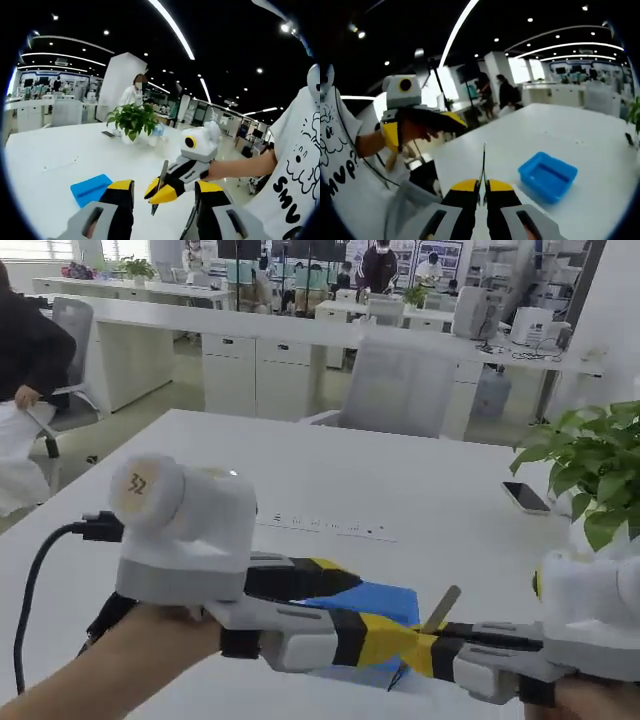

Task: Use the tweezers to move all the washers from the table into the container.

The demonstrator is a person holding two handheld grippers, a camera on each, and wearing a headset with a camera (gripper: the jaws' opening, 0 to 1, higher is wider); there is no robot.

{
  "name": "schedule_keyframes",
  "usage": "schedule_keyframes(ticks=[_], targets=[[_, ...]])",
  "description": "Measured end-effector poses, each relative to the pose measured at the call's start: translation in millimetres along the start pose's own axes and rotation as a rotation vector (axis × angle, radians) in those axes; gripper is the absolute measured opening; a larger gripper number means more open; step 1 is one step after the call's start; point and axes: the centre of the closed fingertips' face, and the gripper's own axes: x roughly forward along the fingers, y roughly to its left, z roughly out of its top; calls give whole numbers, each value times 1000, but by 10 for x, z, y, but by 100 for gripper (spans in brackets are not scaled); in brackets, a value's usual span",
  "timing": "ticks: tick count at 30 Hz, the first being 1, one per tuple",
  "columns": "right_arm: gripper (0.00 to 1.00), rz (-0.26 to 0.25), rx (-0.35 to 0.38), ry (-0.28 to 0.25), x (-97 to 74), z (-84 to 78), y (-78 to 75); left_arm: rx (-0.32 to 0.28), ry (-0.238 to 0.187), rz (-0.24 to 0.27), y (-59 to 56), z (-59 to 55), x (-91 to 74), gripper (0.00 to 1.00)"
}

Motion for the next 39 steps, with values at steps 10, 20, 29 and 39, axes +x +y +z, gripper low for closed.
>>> schedule_keyframes(ticks=[10,20,29,39], targets=[[3,177,-77,120,-8,-175,464,-48,100,-278,-347,-130,124,22],[3,309,-104,213,-29,-344,710,-60,187,-446,-486,-292,180,5],[3,346,-106,241,-39,-421,701,-4,222,-492,-522,-411,165,0],[4,175,-246,391,127,-678,168,258,317,-285,-111,-702,251,0]])
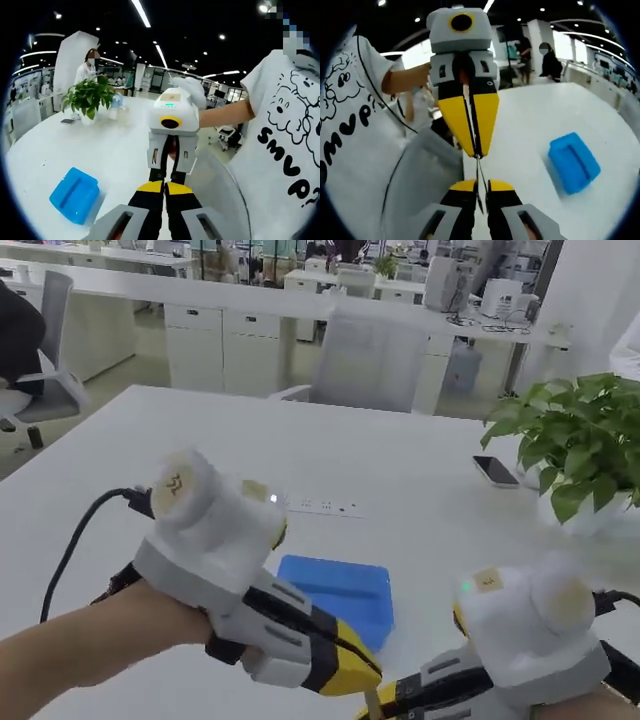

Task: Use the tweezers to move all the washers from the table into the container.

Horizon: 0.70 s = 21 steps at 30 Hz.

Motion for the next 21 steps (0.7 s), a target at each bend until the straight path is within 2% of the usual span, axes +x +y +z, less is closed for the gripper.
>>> schedule_keyframes(ticks=[2,4,6,8,10,13,14,15,16,21], targets=[[4,-26,-48,46,68,-55,-88,36,16,21,45,-70,19,0],[4,-40,-74,84,123,-111,-145,26,33,43,88,-166,47,0],[4,-50,-103,103,191,-156,-206,40,38,70,146,-250,70,0],[4,-83,-180,150,242,-220,-306,75,60,97,201,-348,94,0],[4,-93,-220,178,301,-268,-363,147,80,123,262,-430,129,0],[4,-133,-225,207,425,-363,-542,175,91,155,360,-560,203,0],[4,-134,-220,214,461,-402,-579,194,102,170,424,-641,240,0],[5,-152,-207,232,506,-467,-649,193,103,170,436,-668,254,0],[5,-155,-210,237,547,-502,-683,193,107,174,486,-746,292,0],[6,-160,-179,288,754,-709,-753,153,150,150,618,-1042,394,0]])
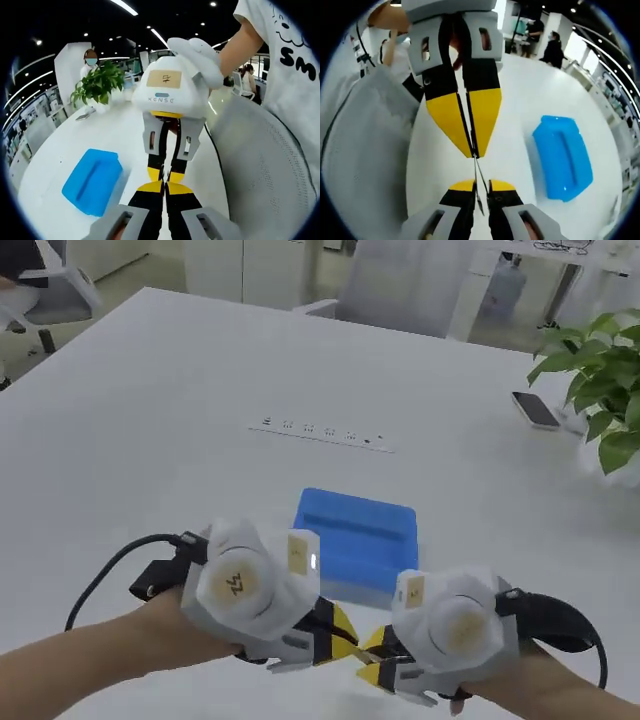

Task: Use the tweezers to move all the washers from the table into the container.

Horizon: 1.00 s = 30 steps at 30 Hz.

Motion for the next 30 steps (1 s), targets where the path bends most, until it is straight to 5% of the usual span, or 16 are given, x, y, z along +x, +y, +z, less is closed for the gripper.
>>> schedule_keyframes(ticks=[6,10,17,21,23,27,30], targets=[[5,-3,-39,53,209,-107,34,10,78,-39,-8,-312,118,0],[5,4,-65,73,286,-148,64,-26,91,-51,-10,-477,171,0],[4,29,-63,37,247,-90,21,-19,121,-54,-54,-645,266,0],[4,27,-95,32,252,-92,46,-25,110,-15,-20,-624,255,0],[4,28,-95,34,252,-90,35,-35,139,5,-10,-673,269,0],[5,36,-90,31,253,-101,39,-40,142,42,26,-707,276,15],[5,33,-101,33,252,-103,52,-60,166,27,12,-800,317,12]])
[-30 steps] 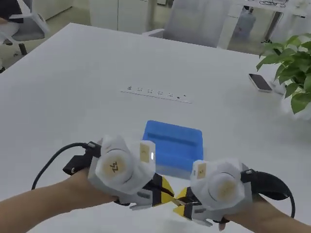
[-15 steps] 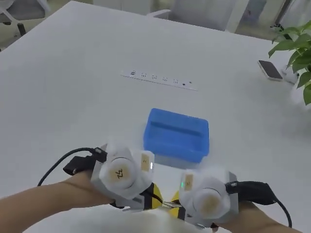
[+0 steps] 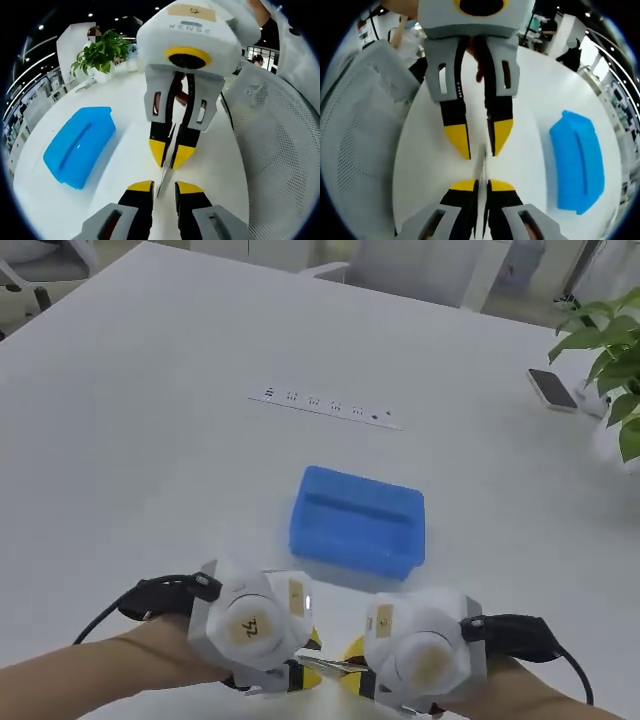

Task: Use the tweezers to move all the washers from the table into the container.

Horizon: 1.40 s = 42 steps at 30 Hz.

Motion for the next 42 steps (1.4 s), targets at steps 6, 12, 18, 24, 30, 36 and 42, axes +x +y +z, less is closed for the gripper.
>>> schedule_keyframes(ticks=[6,12,18,24,30,36,42], targets=[[5,-7,-34,4,15,-9,7,2,17,-21,-51,-63,6,0],[8,-18,10,-8,-46,-101,-8,41,32,-27,-60,-124,-42,0],[11,-47,117,-30,-138,-350,11,92,44,-14,-64,-140,-39,0],[19,-114,311,-36,-335,-570,19,89,64,3,-45,-143,-41,1],[39,-170,550,-91,-349,-623,-20,-208,93,109,40,-244,-122,30],[48,-286,723,-242,-601,-525,-140,-466,-17,253,67,-214,-320,66],[59,-418,850,-325,-861,-574,-213,-634,-118,461,169,-209,-752,86]])
